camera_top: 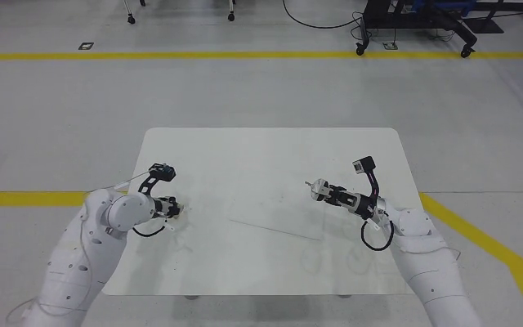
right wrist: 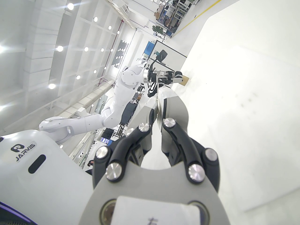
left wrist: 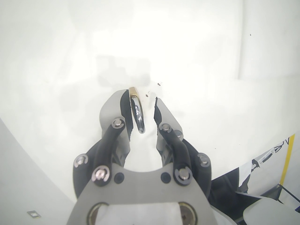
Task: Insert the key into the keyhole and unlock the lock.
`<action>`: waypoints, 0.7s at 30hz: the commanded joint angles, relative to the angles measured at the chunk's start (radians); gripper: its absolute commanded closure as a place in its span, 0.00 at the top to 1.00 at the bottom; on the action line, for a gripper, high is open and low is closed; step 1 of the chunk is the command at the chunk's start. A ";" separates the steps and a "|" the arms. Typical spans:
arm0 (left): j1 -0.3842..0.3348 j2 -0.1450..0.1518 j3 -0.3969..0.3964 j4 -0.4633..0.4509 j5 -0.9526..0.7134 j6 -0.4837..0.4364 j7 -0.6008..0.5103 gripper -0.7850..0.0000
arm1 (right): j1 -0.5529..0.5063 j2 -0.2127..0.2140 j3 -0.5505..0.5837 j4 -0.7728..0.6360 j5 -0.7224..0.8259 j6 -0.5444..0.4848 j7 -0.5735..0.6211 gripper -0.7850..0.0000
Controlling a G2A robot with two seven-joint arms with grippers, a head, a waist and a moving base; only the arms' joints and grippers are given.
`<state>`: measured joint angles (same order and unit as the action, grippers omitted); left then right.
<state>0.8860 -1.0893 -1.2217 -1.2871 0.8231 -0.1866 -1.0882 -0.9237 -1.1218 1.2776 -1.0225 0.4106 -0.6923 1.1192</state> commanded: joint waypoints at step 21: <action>0.002 0.002 -0.008 -0.001 -0.190 -0.150 0.063 0.00 | 0.000 0.000 0.000 0.000 0.000 0.000 0.000 0.00</action>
<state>0.8946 -1.0865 -1.2338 -1.2989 0.6721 -0.3078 -1.0086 -0.9237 -1.1218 1.2776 -1.0225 0.4106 -0.6923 1.1192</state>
